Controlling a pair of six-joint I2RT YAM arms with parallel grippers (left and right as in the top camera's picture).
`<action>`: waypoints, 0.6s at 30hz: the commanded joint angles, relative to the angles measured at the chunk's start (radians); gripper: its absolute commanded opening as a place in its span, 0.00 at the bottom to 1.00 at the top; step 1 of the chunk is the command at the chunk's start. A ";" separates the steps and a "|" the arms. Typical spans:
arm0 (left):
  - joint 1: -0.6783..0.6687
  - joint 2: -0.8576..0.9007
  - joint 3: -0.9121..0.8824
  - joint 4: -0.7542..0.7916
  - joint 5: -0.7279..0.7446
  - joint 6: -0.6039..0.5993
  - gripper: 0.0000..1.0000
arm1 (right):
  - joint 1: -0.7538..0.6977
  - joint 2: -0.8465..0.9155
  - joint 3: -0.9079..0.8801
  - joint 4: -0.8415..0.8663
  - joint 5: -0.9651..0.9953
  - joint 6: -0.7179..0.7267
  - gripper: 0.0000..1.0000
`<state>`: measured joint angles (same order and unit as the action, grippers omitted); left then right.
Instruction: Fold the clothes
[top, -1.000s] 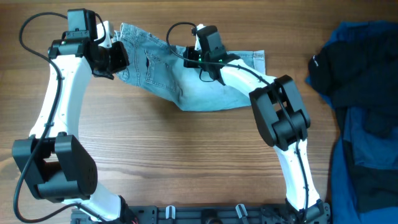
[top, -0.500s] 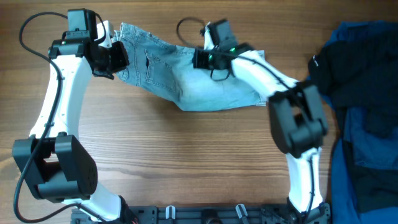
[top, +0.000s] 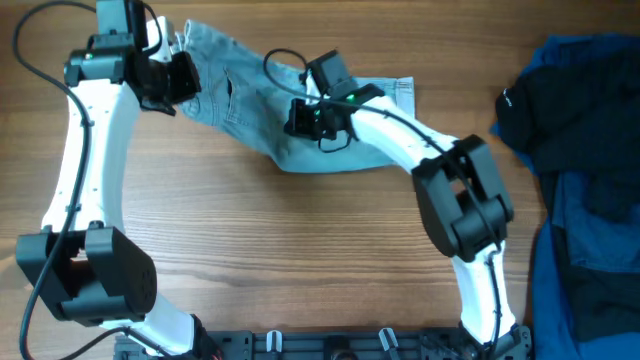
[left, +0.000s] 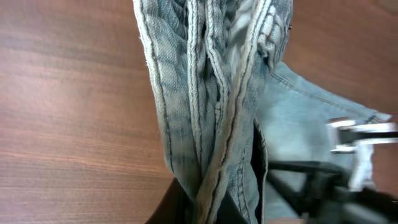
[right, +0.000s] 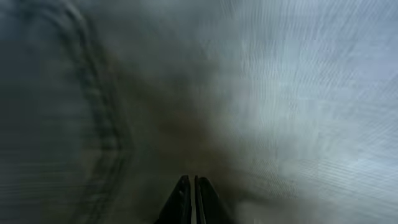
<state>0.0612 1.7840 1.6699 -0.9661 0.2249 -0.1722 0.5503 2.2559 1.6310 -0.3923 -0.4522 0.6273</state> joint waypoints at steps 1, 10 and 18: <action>0.008 -0.050 0.044 0.003 -0.002 0.012 0.04 | 0.039 0.055 -0.008 0.066 -0.055 0.064 0.04; -0.016 -0.051 0.044 -0.005 0.001 0.012 0.04 | 0.045 0.037 -0.006 0.134 -0.120 0.039 0.04; -0.077 -0.051 0.044 -0.004 -0.056 0.012 0.04 | -0.119 -0.194 -0.006 -0.118 -0.119 -0.188 0.04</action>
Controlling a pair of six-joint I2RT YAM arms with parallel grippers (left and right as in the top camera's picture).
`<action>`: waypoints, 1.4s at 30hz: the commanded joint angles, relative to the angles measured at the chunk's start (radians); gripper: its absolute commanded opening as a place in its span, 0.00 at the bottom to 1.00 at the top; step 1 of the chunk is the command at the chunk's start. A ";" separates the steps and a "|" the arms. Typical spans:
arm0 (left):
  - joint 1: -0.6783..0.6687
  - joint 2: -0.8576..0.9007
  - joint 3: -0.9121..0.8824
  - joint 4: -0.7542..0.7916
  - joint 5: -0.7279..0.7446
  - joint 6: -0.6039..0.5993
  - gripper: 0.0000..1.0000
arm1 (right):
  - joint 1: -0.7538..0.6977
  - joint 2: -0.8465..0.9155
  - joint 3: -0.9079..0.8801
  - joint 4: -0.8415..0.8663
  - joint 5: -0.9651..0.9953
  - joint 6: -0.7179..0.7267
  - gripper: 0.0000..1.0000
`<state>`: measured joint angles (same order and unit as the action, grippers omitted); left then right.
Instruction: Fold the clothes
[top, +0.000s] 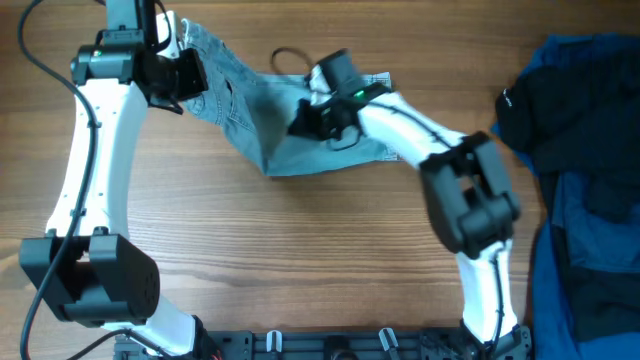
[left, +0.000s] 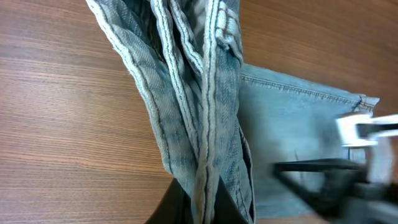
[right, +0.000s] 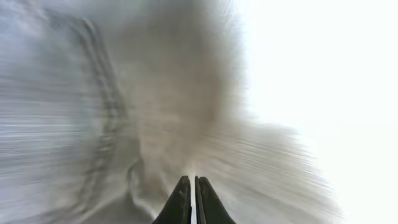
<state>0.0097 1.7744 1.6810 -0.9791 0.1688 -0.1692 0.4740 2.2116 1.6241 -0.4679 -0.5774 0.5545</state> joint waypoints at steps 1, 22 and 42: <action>-0.032 -0.041 0.033 0.009 -0.005 0.009 0.04 | -0.069 -0.196 0.001 -0.097 0.056 -0.137 0.04; -0.211 -0.041 0.032 0.016 -0.047 0.009 0.04 | -0.290 -0.266 -0.356 -0.248 0.512 -0.275 0.04; -0.243 -0.039 0.032 0.013 -0.056 0.009 0.04 | -0.292 -0.364 -0.293 -0.221 0.471 -0.314 0.04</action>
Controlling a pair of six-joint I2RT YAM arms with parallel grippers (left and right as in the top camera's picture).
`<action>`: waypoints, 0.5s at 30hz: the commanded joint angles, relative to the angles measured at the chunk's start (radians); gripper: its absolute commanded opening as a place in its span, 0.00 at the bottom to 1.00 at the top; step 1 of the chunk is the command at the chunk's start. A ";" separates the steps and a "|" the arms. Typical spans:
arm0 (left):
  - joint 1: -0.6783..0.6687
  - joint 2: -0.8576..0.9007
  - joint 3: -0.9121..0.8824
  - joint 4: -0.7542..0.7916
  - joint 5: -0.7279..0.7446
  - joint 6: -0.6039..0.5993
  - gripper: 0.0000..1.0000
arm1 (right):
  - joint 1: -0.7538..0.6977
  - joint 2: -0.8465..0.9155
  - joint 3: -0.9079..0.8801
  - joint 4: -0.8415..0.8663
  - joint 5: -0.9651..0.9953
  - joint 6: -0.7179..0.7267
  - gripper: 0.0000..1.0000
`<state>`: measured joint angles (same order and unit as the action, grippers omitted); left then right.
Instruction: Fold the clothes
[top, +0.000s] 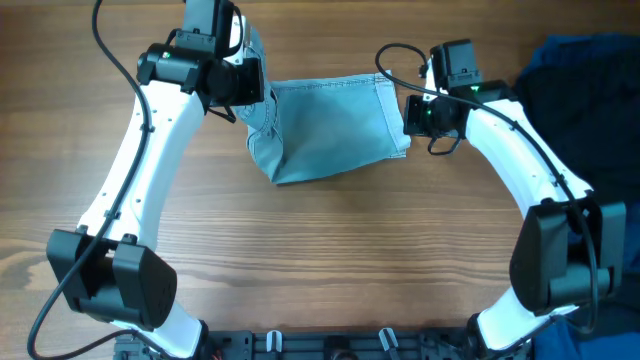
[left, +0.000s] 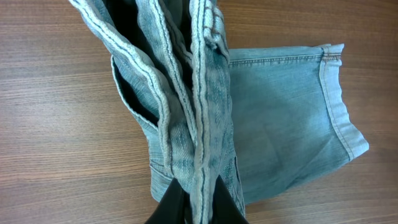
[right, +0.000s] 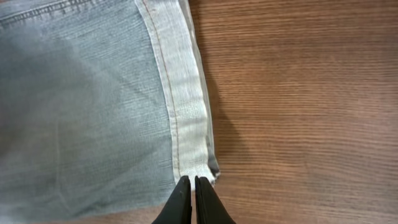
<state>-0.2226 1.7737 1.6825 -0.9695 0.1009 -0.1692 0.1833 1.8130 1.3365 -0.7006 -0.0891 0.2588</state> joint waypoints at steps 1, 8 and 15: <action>-0.011 -0.038 0.031 0.003 0.013 0.009 0.04 | -0.002 0.052 -0.005 0.012 -0.025 -0.015 0.04; -0.011 -0.037 0.031 0.007 0.013 0.009 0.04 | -0.002 0.173 -0.005 0.021 -0.050 -0.015 0.04; -0.013 -0.025 0.031 0.007 0.014 0.008 0.04 | -0.002 0.231 -0.018 0.014 -0.069 -0.013 0.04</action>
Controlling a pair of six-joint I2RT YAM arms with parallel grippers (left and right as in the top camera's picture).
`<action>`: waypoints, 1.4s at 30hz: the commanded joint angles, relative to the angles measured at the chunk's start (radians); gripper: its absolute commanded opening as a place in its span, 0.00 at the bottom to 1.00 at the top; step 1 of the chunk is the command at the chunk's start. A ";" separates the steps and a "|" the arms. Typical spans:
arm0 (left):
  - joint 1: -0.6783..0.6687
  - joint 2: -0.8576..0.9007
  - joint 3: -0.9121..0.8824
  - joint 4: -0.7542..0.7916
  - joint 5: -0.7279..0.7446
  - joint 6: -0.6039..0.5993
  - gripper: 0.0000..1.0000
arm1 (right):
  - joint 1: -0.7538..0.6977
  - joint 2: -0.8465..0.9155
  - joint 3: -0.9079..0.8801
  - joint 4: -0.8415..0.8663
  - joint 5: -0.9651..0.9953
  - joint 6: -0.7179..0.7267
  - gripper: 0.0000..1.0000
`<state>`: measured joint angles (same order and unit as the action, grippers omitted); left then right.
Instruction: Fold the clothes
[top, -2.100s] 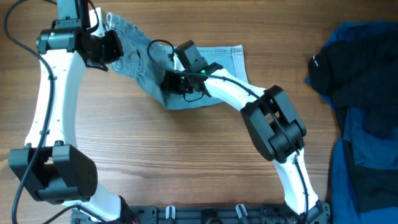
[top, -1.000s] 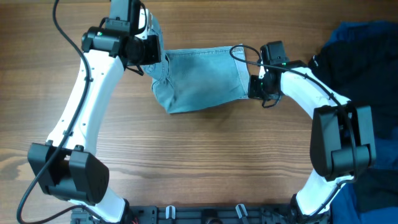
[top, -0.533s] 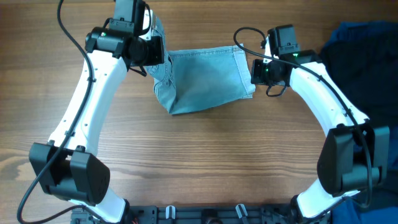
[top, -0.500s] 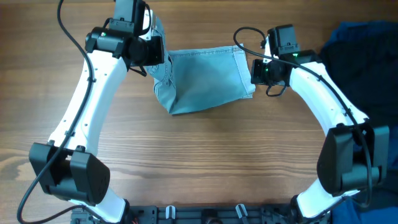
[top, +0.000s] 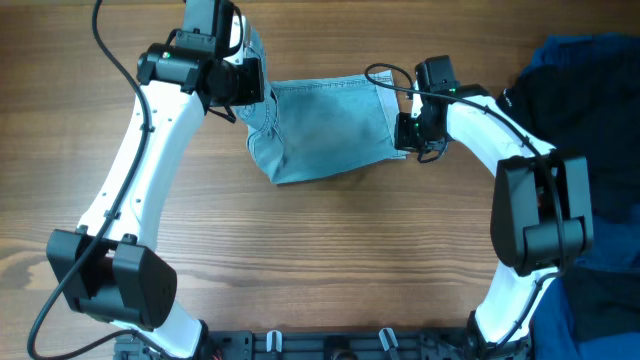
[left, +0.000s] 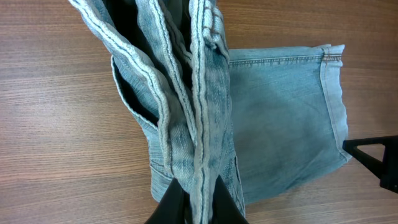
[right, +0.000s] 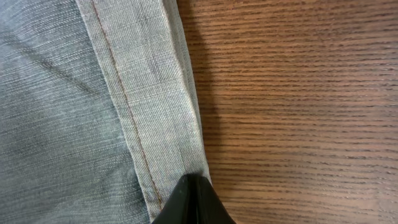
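Note:
Light-blue denim shorts (top: 330, 125) lie folded into a rough rectangle at the table's far middle. Their waist end is bunched upright in my left gripper (top: 247, 85), whose jaws are shut on the thick seams (left: 196, 202). The flat leg panel (left: 280, 124) spreads to the right of that bunch. My right gripper (top: 408, 136) sits at the near right corner of the hem. Its fingers are shut together, tips touching the hem's edge (right: 193, 190), with no cloth visibly between them. The pale hem band (right: 149, 112) runs up the left half of the right wrist view.
A heap of dark blue clothes (top: 590, 170) with a black garment (top: 525, 110) on top fills the right edge of the table. Bare wooden tabletop (top: 300, 260) lies in front of the shorts, between the two arm bases.
My right gripper has moved from just beyond the hem's right side down and inward onto the hem's near corner. The left gripper and the shorts have not moved.
The denim first hung stretched diagonally at the far left, with my left gripper holding one end and my right gripper shut and deep in the cloth. Later the shorts lay as a flat rectangle at centre, right gripper off the hem. Now it touches the hem corner.

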<state>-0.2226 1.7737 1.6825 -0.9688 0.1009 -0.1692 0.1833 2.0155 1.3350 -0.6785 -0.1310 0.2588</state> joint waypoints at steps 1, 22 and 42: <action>-0.020 -0.025 0.031 0.007 0.014 0.008 0.04 | -0.002 0.029 -0.019 -0.017 -0.027 -0.013 0.04; -0.253 0.129 0.031 0.193 0.061 0.001 0.04 | -0.008 0.029 -0.019 -0.045 -0.134 0.032 0.04; -0.267 0.252 0.031 0.361 0.235 -0.131 0.04 | -0.016 0.029 -0.021 -0.034 -0.207 0.058 0.04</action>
<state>-0.4797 2.0178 1.6840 -0.6296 0.2653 -0.2687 0.1665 2.0171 1.3312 -0.7136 -0.3012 0.3096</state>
